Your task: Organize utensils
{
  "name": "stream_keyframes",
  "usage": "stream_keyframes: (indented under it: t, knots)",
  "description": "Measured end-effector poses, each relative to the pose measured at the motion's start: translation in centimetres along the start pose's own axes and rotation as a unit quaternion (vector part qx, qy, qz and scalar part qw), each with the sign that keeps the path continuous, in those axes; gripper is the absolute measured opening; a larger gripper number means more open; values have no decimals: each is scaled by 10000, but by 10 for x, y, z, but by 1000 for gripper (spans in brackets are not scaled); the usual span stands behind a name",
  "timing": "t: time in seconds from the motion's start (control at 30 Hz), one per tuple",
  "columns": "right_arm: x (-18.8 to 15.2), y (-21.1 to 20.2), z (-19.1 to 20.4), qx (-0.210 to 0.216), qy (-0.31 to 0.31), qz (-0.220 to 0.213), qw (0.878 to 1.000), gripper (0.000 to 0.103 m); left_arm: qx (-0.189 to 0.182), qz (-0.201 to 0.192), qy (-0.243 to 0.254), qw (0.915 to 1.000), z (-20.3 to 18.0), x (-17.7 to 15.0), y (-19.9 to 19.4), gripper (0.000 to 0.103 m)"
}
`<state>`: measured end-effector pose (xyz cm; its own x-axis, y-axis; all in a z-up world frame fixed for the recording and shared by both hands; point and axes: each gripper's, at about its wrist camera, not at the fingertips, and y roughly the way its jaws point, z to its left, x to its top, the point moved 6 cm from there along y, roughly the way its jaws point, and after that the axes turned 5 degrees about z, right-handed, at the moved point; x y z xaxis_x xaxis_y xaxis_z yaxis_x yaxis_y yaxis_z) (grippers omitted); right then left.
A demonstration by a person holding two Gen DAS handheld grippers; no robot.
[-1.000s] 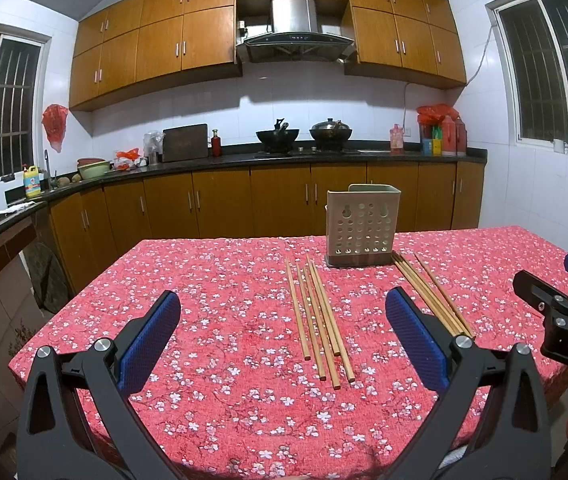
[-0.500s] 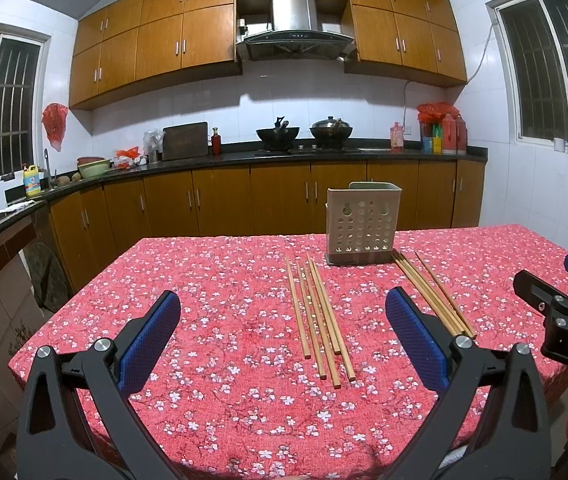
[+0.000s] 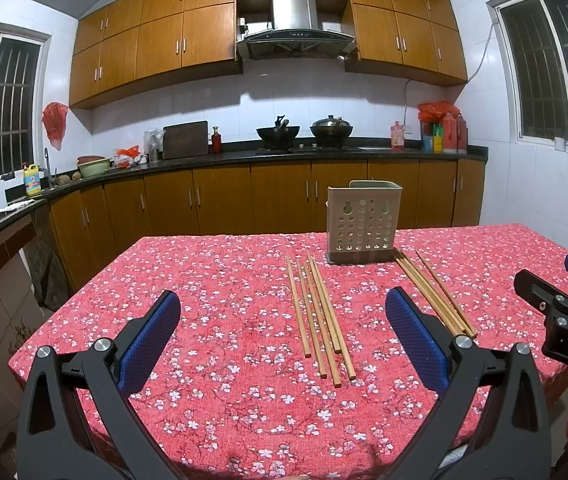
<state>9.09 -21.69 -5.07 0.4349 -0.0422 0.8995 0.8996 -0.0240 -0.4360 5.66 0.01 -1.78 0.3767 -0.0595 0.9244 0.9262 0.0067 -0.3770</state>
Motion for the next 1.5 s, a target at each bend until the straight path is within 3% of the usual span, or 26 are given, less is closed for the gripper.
stream_keyframes:
  t: [0.8,1.03,1.23,1.5]
  knots:
    - [2,-1,-1,-3,11,8,10000,99,0,23,7,10000,0,0,0,101]
    - [-1,1,-2,-20,52,94,9999,99,6,99,-18,9999,3,-14,5,101]
    - [-4,33,-21,-282,330,471,9980,99,89,538,-118,9984,8,-15,31,101]
    - [-8,98,-59,-330,1047,1551,9818,99,179,1464,-303,9886,28,-30,75,101]
